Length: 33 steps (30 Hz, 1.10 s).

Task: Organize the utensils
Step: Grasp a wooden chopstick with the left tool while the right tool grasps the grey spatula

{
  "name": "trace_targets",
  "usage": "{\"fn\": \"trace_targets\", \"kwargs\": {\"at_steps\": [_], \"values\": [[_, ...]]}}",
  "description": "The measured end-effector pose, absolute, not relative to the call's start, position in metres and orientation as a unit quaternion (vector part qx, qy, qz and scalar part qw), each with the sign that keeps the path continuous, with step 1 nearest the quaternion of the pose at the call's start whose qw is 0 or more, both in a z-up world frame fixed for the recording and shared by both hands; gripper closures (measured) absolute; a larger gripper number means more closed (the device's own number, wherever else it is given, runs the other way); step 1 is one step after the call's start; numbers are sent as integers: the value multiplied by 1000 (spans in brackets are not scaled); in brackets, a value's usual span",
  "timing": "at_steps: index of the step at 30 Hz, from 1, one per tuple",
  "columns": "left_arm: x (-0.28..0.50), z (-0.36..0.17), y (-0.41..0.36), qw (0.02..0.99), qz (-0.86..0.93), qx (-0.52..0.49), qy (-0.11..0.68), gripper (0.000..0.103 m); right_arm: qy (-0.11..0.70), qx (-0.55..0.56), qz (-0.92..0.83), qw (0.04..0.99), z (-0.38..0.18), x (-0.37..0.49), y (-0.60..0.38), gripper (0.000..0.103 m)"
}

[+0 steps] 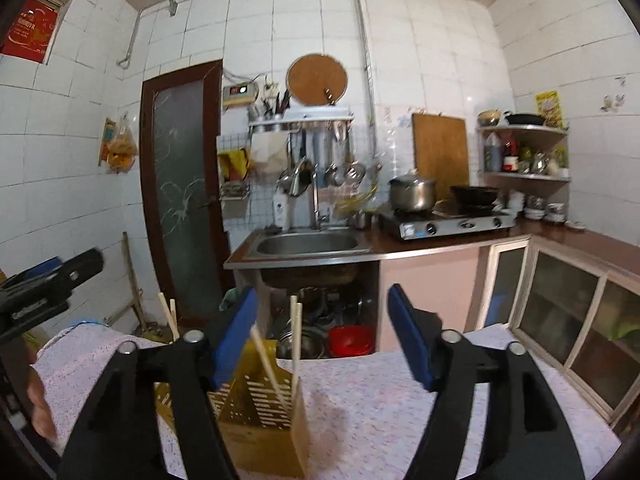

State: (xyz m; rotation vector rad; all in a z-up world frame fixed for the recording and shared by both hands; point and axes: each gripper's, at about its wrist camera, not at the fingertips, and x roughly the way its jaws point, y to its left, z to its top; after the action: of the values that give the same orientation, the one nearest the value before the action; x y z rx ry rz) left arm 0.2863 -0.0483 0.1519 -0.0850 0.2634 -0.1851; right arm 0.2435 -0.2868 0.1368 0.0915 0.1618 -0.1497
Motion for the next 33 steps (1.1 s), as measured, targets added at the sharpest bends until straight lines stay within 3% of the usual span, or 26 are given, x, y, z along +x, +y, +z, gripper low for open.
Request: {"fn": "trace_targets", "kwargs": {"at_steps": [3, 8, 18, 28, 31, 33], "values": [[264, 150, -36, 986, -80, -39, 140, 5, 91, 38, -88, 991, 135, 216, -285, 28], [233, 122, -21, 979, -74, -35, 185, 5, 153, 36, -95, 983, 98, 187, -276, 27], [210, 16, -23, 948, -64, -6, 311, 5, 304, 56, -94, 946, -13, 168, -255, 27], [220, -38, -26, 923, -62, 5, 380, 5, 376, 48, -83, 922, -49, 172, -232, 28], [217, -39, -30, 922, -64, 8, 381, 5, 394, 44, -81, 914, -55, 174, -226, 29], [216, -39, -32, 922, -65, 8, 381, 5, 411, 42, -79, 907, -60, 174, -220, 43]]}}
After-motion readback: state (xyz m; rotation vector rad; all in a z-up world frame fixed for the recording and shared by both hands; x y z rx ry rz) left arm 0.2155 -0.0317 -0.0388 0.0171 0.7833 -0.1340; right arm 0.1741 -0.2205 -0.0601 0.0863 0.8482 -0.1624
